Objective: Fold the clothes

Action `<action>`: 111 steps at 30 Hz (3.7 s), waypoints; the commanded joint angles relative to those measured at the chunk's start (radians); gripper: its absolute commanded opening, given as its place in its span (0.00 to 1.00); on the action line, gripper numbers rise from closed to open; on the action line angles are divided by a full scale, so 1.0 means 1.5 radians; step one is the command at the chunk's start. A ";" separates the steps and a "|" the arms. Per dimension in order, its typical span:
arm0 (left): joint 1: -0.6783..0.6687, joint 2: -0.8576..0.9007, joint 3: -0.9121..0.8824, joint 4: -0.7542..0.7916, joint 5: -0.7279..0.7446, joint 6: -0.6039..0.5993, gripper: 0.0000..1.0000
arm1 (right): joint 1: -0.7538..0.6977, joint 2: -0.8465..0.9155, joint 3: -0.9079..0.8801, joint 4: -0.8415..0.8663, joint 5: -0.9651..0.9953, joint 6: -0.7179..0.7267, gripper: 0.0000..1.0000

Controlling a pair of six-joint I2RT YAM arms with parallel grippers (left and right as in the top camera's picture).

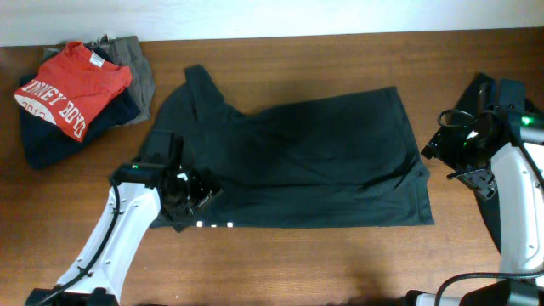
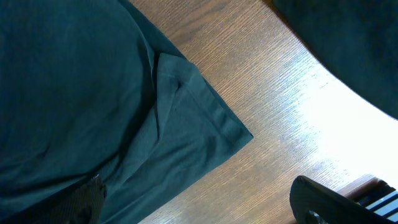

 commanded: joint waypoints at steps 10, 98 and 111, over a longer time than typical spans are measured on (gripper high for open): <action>-0.001 0.022 -0.050 0.033 -0.040 -0.061 0.70 | -0.005 -0.001 0.005 -0.002 0.013 -0.003 0.99; -0.001 0.123 0.058 0.289 -0.062 -0.025 0.01 | -0.005 0.047 0.004 -0.003 0.010 -0.013 0.99; -0.001 0.171 0.058 0.371 -0.090 -0.019 0.01 | -0.005 0.047 0.004 -0.005 0.010 -0.013 0.99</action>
